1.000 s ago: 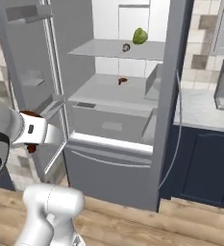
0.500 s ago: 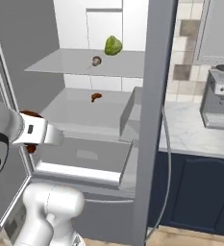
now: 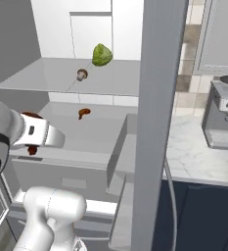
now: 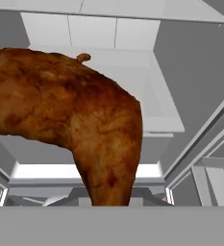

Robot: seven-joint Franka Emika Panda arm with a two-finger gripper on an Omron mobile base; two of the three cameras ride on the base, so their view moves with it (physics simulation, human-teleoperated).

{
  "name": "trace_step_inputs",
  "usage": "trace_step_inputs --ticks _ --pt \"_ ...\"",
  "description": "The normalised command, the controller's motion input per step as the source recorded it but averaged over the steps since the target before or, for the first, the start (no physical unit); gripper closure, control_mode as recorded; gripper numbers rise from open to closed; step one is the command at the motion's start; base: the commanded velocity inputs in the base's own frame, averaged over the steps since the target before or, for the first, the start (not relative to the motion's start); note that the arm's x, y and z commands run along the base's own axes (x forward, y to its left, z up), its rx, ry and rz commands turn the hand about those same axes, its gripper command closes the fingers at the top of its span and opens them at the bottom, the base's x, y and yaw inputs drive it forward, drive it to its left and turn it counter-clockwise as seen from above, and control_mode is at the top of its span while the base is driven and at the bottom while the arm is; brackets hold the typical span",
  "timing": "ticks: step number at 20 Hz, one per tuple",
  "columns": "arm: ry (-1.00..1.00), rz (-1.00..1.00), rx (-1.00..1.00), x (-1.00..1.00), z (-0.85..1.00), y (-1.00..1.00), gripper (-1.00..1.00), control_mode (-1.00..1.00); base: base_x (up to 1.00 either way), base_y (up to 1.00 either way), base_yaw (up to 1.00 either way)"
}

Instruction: Transport the chicken drumstick and mushroom to the fridge. Place the chicken drumstick on the rack containing meat and place the mushroom on the rack containing the vegetable, ensuring meats and vegetables are on different racks.

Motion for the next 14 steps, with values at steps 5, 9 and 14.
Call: trace_step_inputs --ticks 5,9,14 --pt "0.0 0.0 0.0 0.0 0.0 0.0 1.0 1.0 0.99 0.0 -0.06" --pt "0.0 0.0 0.0 0.0 0.0 0.0 1.0 1.0 0.73 0.0 -0.01" --pt "-0.09 0.0 0.0 0.23 -0.1 0.0 1.0 -1.0 0.25 0.0 0.0"
